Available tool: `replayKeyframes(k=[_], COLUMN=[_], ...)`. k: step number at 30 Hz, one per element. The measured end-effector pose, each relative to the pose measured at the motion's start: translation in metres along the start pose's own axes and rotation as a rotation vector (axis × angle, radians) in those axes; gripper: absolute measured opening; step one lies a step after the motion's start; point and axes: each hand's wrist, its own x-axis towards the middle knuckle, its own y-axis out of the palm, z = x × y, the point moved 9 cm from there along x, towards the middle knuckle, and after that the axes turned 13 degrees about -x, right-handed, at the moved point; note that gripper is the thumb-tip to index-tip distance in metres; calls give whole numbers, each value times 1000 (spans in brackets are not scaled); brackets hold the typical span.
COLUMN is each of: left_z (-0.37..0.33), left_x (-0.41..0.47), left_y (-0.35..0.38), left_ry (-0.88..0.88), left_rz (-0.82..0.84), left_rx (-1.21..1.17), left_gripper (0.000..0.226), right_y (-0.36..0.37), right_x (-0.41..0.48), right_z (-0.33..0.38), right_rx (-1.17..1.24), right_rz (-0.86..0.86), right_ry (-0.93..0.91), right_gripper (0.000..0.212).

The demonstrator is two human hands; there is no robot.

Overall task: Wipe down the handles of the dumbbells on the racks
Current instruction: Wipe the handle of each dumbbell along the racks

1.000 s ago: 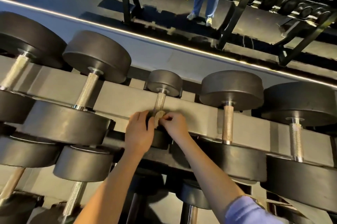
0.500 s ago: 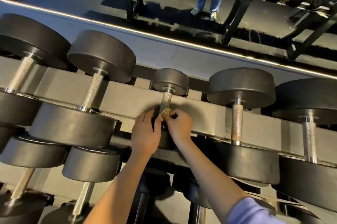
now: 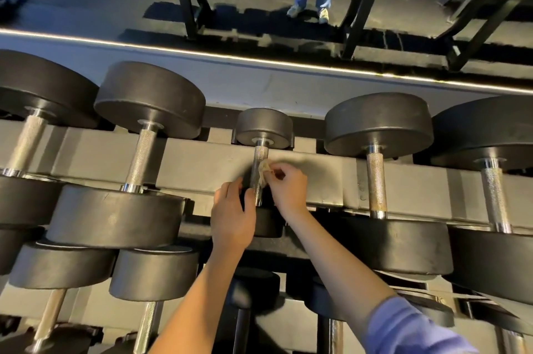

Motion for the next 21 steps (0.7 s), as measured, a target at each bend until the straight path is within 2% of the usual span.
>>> replayKeyframes(k=[3,7,15,18,21], left_z=[1,0,1,3,6], left_x=[1,0,3,4,5], left_y=[-1,-1,-1,-1,1], left_ry=[4,1,39,69,58], left_rz=[-4,-25,-47,-46,-23], left_rx=[-8,-26,-12,20,25], left_gripper=[40,37,34,36,39], right_y=[5,-1,-9,-4,2], right_x=[-12,2,31,17,-6], right_z=[-4,6,19,16,7], right_rx=[-15,-10,75,-8,8], right_rz=[56,-47,-139,-67,45], right_ry=[-41,-18,15,-12,3], right_gripper=[13,14,24,19,12])
